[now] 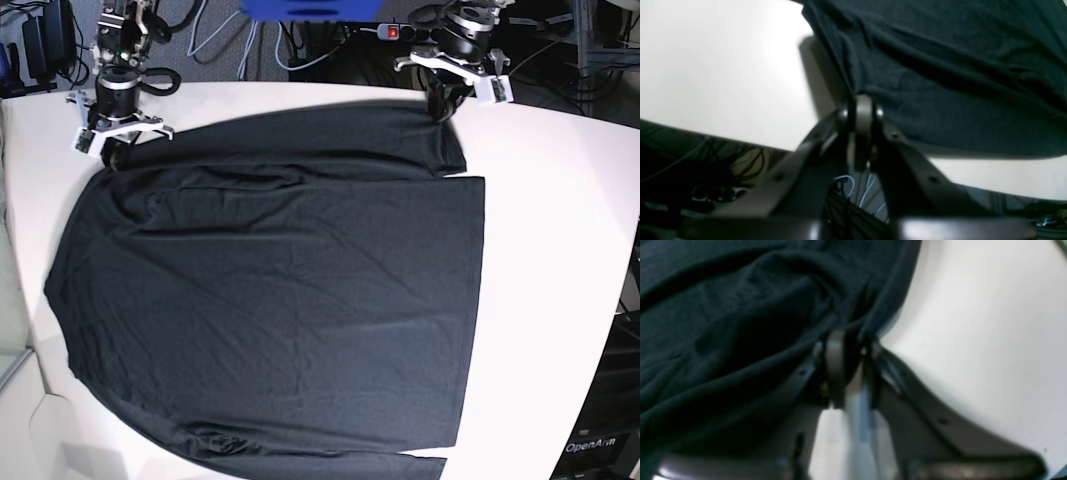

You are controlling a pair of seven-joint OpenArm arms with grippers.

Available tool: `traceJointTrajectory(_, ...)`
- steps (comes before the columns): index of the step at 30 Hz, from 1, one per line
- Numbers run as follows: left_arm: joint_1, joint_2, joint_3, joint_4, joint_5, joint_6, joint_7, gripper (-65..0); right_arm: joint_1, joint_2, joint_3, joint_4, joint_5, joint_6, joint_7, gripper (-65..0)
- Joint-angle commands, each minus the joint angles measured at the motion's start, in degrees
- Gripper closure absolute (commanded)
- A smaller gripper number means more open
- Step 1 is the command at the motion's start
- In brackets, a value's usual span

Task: Fold the T-shirt properly
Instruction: 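Grasp the shirt's shoulder edge with both grippers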

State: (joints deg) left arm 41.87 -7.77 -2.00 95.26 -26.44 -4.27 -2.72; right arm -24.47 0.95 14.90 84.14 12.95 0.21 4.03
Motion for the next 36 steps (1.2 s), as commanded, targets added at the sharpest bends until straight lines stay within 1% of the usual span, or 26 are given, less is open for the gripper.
traceJointTrajectory(1, 0.46, -0.27, -0.07, 0.96, -0.07, -0.43, -1.02, 0.0, -0.01, 0.32, 0.18, 0.83, 0.37, 0.10, 1.20, -4.2)
traceJointTrajectory(4, 0.46, -0.27, -0.07, 1.92, -0.07, -0.43, -1.02, 0.0, -0.01, 1.12, 0.09, 0.92, 0.37, 0.10, 1.20, -0.3)
traceJointTrajectory(5, 0.55, -0.27, -0.07, 2.27, -0.07, -0.43, -1.02, 0.0, -0.01, 1.12, 0.09, 1.00, 0.37, 0.10, 1.20, 0.0)
traceJointTrajectory(18, 0.64, -0.27, -0.07, 5.09, -0.07, -0.43, -0.93, 0.0, -0.63, 1.12, -0.08, 7.69, 0.19, 0.19, 1.11, 0.0)
traceJointTrajectory(27, 0.37, -0.27, -0.15, 7.37, -0.07, -0.34, -0.93, 0.0, -0.45, 1.12, -0.17, 7.69, 0.19, 0.19, 1.11, 0.0)
traceJointTrajectory(31, 0.20, 0.34, -3.58, 7.90, -0.07, -0.34, -0.93, 0.0, -0.10, 1.55, -0.26, 7.69, 0.19, 0.19, 1.11, 0.0)
traceJointTrajectory(36, -1.38, 0.34, -5.34, 7.64, -0.07, -0.34, -0.84, 0.0, 1.30, 2.35, -1.23, 7.69, 0.19, 0.19, 1.11, 0.0)
